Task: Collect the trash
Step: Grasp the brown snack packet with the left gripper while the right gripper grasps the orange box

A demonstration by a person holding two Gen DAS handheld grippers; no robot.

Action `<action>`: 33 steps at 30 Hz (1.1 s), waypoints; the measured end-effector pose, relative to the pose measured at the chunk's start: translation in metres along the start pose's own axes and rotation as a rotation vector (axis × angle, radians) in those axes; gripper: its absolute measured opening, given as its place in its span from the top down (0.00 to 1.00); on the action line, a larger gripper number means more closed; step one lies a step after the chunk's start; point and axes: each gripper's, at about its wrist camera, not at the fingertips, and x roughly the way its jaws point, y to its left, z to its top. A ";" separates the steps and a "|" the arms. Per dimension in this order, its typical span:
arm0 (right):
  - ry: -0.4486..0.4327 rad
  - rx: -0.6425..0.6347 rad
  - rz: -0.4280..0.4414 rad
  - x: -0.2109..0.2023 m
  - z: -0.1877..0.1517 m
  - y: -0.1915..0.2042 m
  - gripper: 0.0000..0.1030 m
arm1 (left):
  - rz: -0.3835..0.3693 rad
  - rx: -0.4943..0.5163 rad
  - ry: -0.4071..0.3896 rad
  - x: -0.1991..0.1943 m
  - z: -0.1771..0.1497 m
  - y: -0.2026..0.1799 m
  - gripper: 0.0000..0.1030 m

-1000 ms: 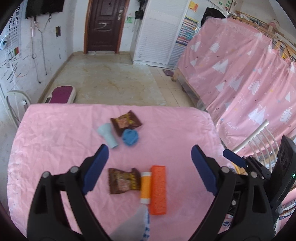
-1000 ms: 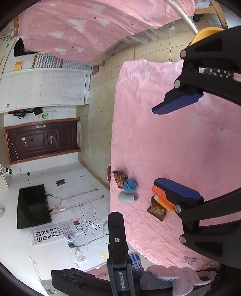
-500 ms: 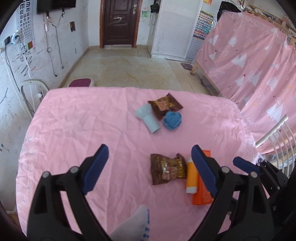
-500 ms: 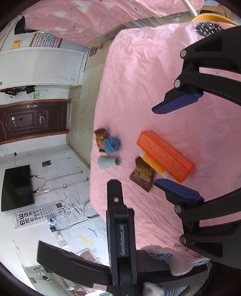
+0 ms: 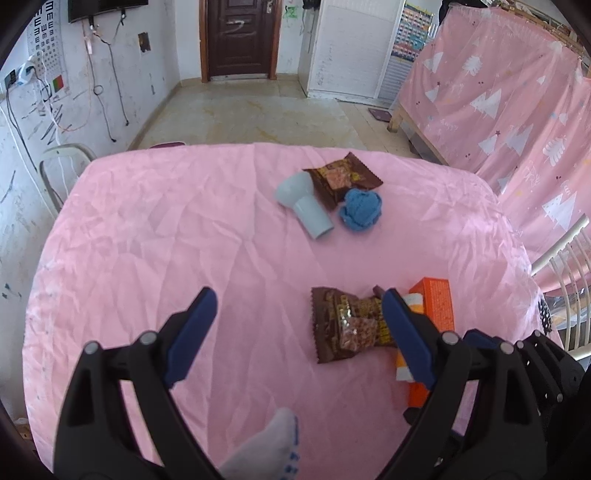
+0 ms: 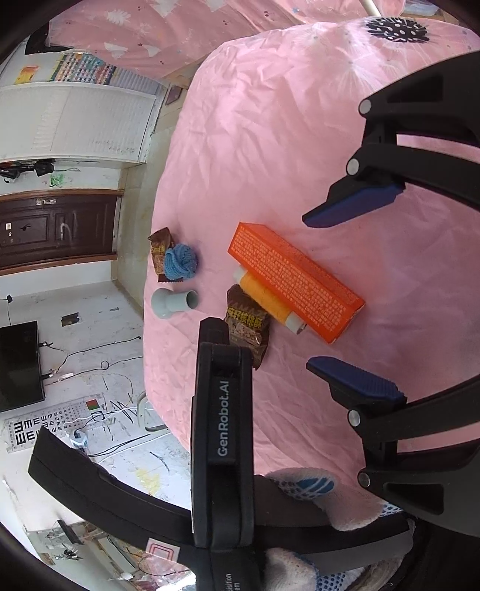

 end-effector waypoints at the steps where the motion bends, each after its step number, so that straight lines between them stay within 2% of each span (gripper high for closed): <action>1: -0.002 0.005 0.001 -0.001 0.000 -0.002 0.39 | -0.001 0.000 0.003 0.001 0.000 0.000 0.16; 10: 0.013 0.008 -0.087 0.000 0.000 -0.018 0.40 | 0.034 0.054 0.010 0.010 -0.004 -0.012 0.16; 12: 0.011 0.011 -0.107 -0.002 0.000 -0.023 0.41 | 0.039 0.073 0.006 0.010 -0.005 -0.016 0.21; 20: 0.012 0.001 -0.151 -0.001 0.003 -0.033 0.45 | -0.027 0.106 0.043 0.018 -0.009 -0.028 0.24; 26: 0.017 -0.014 -0.148 0.002 0.007 -0.032 0.48 | -0.049 0.097 0.049 0.024 -0.009 -0.028 0.45; 28: 0.019 -0.017 -0.144 0.004 0.009 -0.032 0.50 | -0.042 0.100 0.041 0.023 -0.009 -0.027 0.59; 33: 0.025 -0.027 -0.138 0.008 0.013 -0.029 0.52 | -0.051 0.096 0.037 0.021 -0.009 -0.026 0.67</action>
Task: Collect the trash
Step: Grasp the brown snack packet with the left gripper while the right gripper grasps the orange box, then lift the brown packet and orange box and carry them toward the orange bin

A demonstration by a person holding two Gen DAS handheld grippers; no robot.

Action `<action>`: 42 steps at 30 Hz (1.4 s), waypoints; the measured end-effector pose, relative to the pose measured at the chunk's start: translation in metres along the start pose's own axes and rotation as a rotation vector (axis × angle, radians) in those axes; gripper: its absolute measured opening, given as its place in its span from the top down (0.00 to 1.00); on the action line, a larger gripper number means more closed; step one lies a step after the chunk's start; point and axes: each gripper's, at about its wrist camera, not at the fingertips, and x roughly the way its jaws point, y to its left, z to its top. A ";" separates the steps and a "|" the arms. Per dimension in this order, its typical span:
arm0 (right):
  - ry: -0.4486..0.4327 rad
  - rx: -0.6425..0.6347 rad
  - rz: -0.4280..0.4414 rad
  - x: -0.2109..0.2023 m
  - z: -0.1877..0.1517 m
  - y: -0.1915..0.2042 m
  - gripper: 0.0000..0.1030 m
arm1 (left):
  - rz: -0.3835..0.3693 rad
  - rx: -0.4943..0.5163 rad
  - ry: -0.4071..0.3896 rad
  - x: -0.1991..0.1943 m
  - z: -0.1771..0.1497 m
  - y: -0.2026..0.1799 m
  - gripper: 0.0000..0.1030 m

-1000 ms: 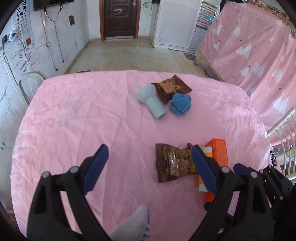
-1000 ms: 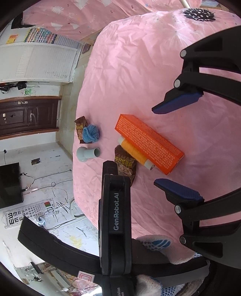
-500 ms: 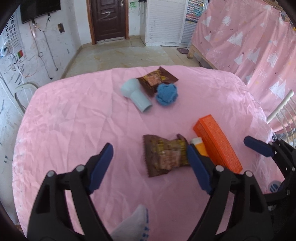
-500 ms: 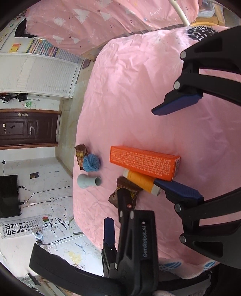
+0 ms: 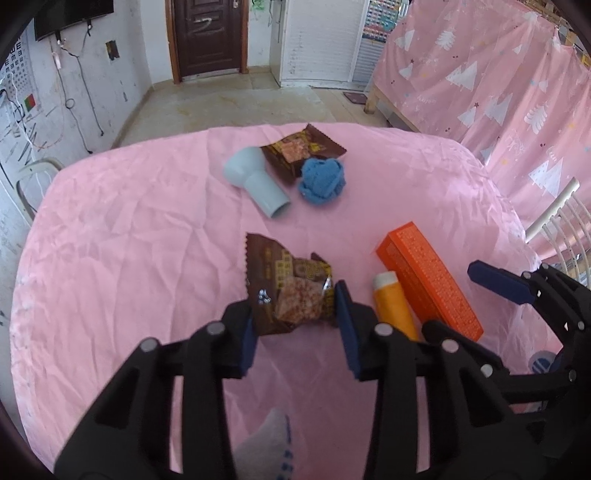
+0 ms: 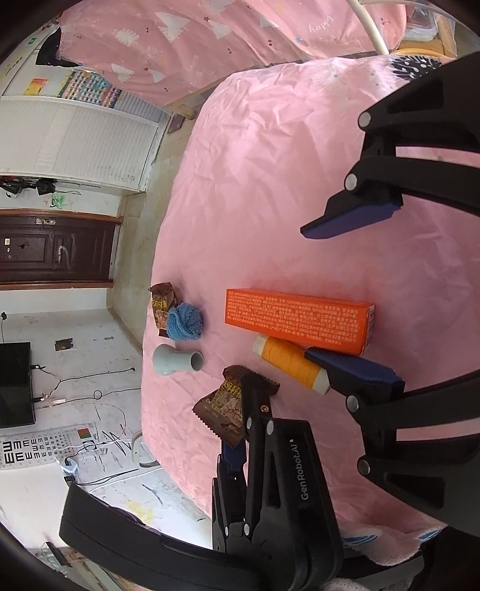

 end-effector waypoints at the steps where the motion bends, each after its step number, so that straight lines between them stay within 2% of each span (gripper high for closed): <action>1: 0.001 -0.002 0.000 0.001 0.001 0.001 0.52 | -0.004 -0.003 -0.001 -0.001 0.000 0.002 0.68; 4: 0.009 -0.004 0.003 0.005 0.004 0.001 0.57 | -0.011 -0.009 -0.006 -0.005 -0.001 0.004 0.72; 6: 0.016 -0.009 0.007 0.008 0.006 0.003 0.66 | -0.018 -0.010 -0.009 -0.007 -0.001 0.006 0.73; 8: 0.026 -0.010 0.009 0.012 0.007 0.004 0.81 | -0.022 -0.012 -0.012 -0.009 -0.002 0.007 0.74; 10: 0.030 -0.012 0.010 0.014 0.006 0.004 0.88 | -0.029 -0.014 -0.017 -0.011 -0.002 0.008 0.75; 16: 0.009 -0.001 0.012 0.010 0.005 0.002 0.88 | -0.055 -0.019 -0.032 -0.020 -0.002 0.011 0.76; 26: -0.056 0.040 0.024 -0.016 0.005 -0.013 0.88 | -0.049 0.002 -0.066 -0.039 0.003 -0.001 0.76; 34: -0.125 0.071 0.000 -0.049 -0.001 -0.033 0.88 | -0.043 0.041 -0.092 -0.049 0.009 -0.029 0.76; 42: -0.188 0.131 -0.032 -0.080 -0.017 -0.070 0.88 | -0.047 0.094 -0.107 -0.053 0.016 -0.069 0.76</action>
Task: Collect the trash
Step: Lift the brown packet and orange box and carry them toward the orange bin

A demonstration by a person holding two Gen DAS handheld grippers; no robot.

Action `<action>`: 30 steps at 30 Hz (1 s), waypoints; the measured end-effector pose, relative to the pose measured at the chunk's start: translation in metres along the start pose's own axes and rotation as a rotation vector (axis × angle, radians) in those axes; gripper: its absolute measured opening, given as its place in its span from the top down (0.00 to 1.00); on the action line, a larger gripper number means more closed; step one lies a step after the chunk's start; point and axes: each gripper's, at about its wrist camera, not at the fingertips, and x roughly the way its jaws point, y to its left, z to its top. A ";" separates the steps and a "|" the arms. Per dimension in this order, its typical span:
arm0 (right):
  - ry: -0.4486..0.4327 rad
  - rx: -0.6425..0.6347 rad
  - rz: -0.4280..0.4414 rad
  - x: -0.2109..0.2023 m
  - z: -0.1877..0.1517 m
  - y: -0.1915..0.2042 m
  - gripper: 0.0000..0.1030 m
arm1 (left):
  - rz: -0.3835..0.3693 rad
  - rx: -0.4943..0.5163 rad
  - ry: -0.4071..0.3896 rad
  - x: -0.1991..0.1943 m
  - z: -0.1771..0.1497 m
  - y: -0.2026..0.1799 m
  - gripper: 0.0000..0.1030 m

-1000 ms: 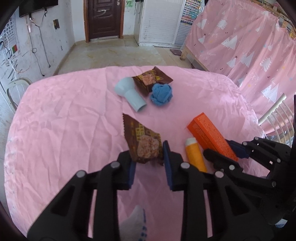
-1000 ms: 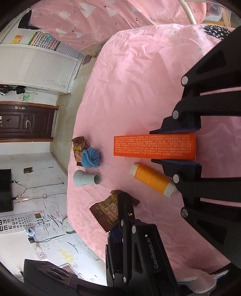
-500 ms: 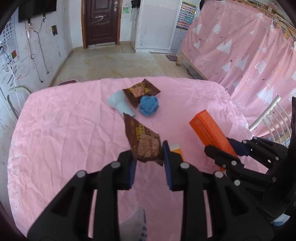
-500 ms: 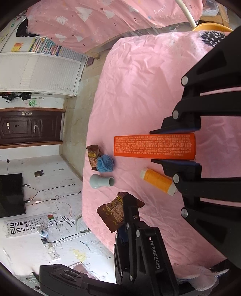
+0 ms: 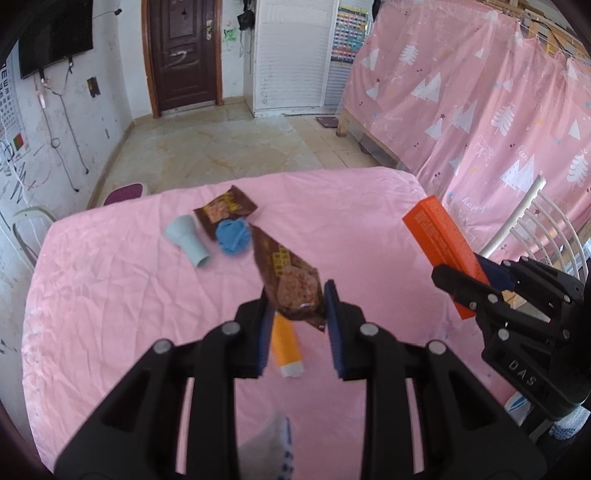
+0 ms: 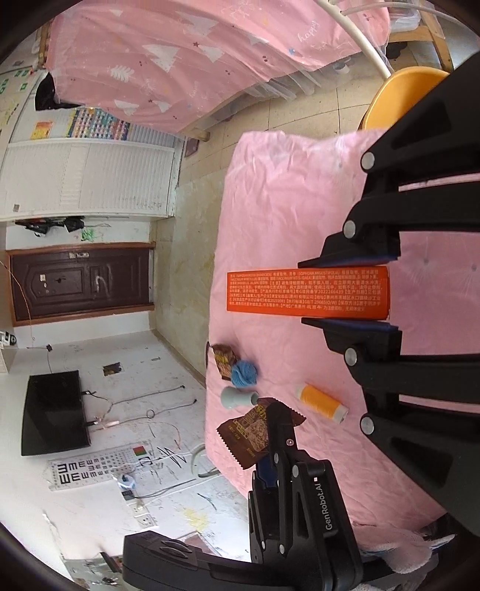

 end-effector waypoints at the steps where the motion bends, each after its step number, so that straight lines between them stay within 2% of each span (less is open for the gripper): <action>1: -0.006 0.008 -0.005 -0.005 -0.002 -0.007 0.88 | -0.003 0.010 -0.001 0.000 0.001 -0.007 0.76; 11: -0.060 0.105 -0.046 -0.040 -0.025 -0.068 0.88 | -0.013 0.100 -0.005 0.005 0.010 -0.063 0.76; 16: -0.071 0.137 -0.058 -0.048 -0.035 -0.089 0.88 | -0.028 0.102 0.058 0.021 0.010 -0.074 0.75; 17: -0.073 0.145 -0.060 -0.049 -0.037 -0.093 0.88 | -0.041 0.103 0.084 0.026 0.008 -0.076 0.70; 18: -0.074 0.152 -0.061 -0.050 -0.039 -0.097 0.88 | -0.042 0.100 0.098 0.030 0.007 -0.077 0.46; 19: -0.074 0.157 -0.061 -0.049 -0.040 -0.100 0.88 | -0.036 0.099 0.106 0.034 0.006 -0.078 0.35; 24: -0.069 0.170 -0.066 -0.047 -0.046 -0.108 0.88 | -0.012 0.123 0.139 0.050 -0.001 -0.084 0.35; 25: -0.068 0.172 -0.067 -0.047 -0.047 -0.110 0.88 | -0.006 0.128 0.145 0.054 -0.002 -0.085 0.40; 29: -0.069 0.184 -0.074 -0.047 -0.048 -0.117 0.88 | 0.000 0.141 0.175 0.065 -0.005 -0.086 0.44; 30: -0.069 0.186 -0.076 -0.047 -0.049 -0.118 0.88 | 0.000 0.142 0.180 0.068 -0.006 -0.087 0.48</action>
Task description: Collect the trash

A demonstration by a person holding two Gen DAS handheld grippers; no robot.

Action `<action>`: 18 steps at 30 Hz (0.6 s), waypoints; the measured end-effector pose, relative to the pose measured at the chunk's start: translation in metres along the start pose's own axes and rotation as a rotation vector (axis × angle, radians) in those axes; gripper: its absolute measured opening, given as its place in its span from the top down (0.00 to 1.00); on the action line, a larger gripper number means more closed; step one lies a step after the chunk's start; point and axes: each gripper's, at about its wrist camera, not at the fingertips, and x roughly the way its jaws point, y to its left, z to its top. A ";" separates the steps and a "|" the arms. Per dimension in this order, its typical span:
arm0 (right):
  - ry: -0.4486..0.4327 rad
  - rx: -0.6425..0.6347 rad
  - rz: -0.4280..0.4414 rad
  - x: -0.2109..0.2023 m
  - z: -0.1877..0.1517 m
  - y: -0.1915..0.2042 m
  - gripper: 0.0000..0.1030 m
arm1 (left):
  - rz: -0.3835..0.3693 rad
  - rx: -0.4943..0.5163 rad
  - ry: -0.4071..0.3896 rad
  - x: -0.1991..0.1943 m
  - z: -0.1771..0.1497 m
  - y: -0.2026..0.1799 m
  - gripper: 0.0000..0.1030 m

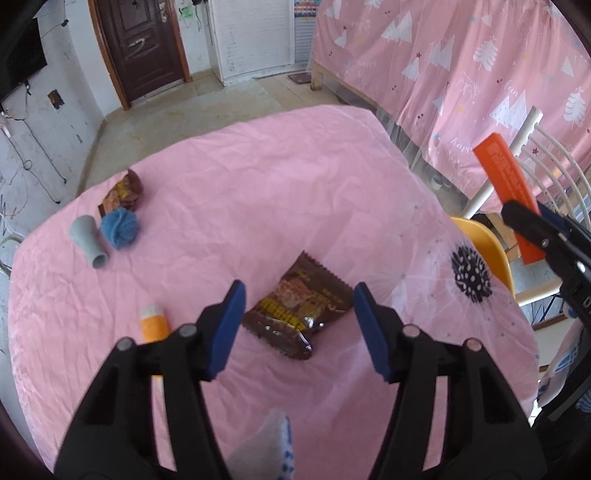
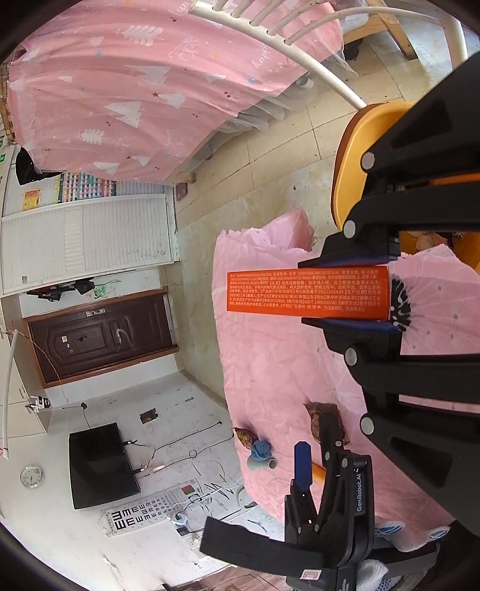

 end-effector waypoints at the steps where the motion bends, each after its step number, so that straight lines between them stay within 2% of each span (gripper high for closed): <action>1: 0.000 0.002 -0.002 0.000 0.000 -0.001 0.88 | -0.002 0.002 0.006 0.003 -0.001 -0.001 0.50; 7: 0.004 0.014 -0.005 0.003 -0.003 -0.004 0.88 | 0.009 0.022 -0.004 0.006 -0.002 -0.001 0.61; 12: 0.006 0.019 -0.002 0.003 -0.004 -0.007 0.88 | -0.006 0.056 -0.011 0.003 -0.005 -0.004 0.61; 14: 0.005 0.020 -0.002 0.003 -0.004 -0.006 0.88 | 0.003 0.100 -0.018 0.003 -0.008 -0.006 0.60; 18: 0.001 0.030 -0.004 0.002 -0.005 -0.011 0.88 | -0.002 0.155 -0.008 0.004 -0.013 -0.007 0.46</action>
